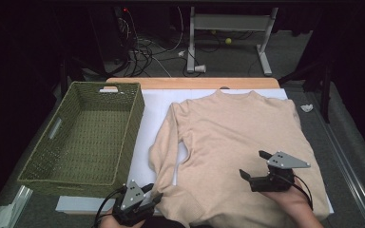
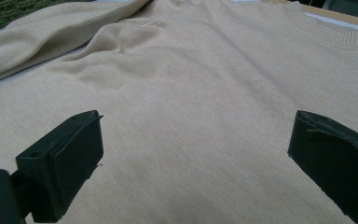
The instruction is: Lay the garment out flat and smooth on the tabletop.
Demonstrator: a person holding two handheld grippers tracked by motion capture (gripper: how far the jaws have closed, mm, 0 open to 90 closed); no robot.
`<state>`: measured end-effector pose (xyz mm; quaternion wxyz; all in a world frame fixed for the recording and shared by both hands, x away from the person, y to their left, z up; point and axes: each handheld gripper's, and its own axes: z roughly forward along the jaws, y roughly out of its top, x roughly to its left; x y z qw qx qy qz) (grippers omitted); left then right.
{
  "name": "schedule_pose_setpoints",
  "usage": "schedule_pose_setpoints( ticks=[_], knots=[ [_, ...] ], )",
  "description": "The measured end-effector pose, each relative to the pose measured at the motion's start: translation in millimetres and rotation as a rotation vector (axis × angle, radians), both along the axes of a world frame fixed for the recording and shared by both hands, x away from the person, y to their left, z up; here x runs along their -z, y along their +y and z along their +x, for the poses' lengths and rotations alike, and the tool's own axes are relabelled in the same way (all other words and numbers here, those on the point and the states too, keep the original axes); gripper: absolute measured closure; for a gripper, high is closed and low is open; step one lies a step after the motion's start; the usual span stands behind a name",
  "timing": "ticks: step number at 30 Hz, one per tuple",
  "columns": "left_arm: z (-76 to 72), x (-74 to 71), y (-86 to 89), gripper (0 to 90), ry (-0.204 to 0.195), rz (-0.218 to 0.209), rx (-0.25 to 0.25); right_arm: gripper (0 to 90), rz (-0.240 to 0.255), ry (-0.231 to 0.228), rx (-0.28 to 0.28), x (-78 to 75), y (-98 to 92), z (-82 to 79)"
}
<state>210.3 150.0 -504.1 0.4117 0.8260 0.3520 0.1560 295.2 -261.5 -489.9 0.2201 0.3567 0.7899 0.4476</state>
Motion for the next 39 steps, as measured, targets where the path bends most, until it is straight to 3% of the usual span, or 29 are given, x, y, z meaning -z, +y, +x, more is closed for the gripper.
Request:
schedule_pose_setpoints(
  ticks=[2,4,6,8,9,12,16,21,26,30,32,34,39],
  knots=[
    [-1.1,-3.3,-17.0,38.9,-0.019,-0.019,0.057,3.3,-0.001,-0.001,0.002,0.4,-0.4,-0.9],
    [-1.2,-3.0,-25.9,30.0,-0.012,-0.01,0.086,3.3,-0.003,0.001,0.005,0.5,-1.2,-2.8],
    [-1.0,2.0,-42.4,27.3,0.001,0.055,0.133,3.3,-0.003,-0.001,0.008,0.4,-2.1,-3.7],
    [0.5,10.4,-52.2,26.9,0.003,0.151,0.145,3.4,0.001,-0.003,0.017,-0.5,-5.1,-6.5],
    [2.6,13.0,-52.2,27.8,0.023,0.154,0.149,3.7,0.017,0.003,0.022,-1.4,-6.3,-8.2],
    [8.9,15.8,-44.9,47.8,0.091,0.079,0.194,4.6,0.044,-0.005,0.034,-7.7,-6.7,-15.4],
    [10.0,11.4,-38.4,74.6,0.074,0.076,0.216,7.5,0.022,-0.042,0.017,-24.8,2.3,-21.9],
    [7.9,4.5,-21.0,78.6,0.051,0.056,0.189,12.7,-0.019,-0.054,-0.001,-46.1,21.5,-12.0],
    [2.3,-1.0,12.1,78.6,0.038,0.002,0.105,22.6,-0.032,-0.051,-0.037,-58.7,55.2,14.5],
    [-9.9,0.9,38.2,78.6,0.038,-0.001,0.05,45.2,-0.031,-0.021,-0.083,-52.5,87.9,40.7],
    [-12.1,2.0,43.1,78.5,0.041,-0.007,0.038,55.8,-0.042,0.007,-0.103,-44.1,109.2,56.1],
    [-15.1,3.6,50.8,78.5,0.048,-0.017,0.022,59.3,-0.051,0.018,-0.111,-39.6,118.8,63.0],
    [-18.8,6.9,61.4,78.3,0.054,-0.028,0.004,68.1,-0.111,0.073,-0.127,-18.4,165.3,97.1]
  ],
)
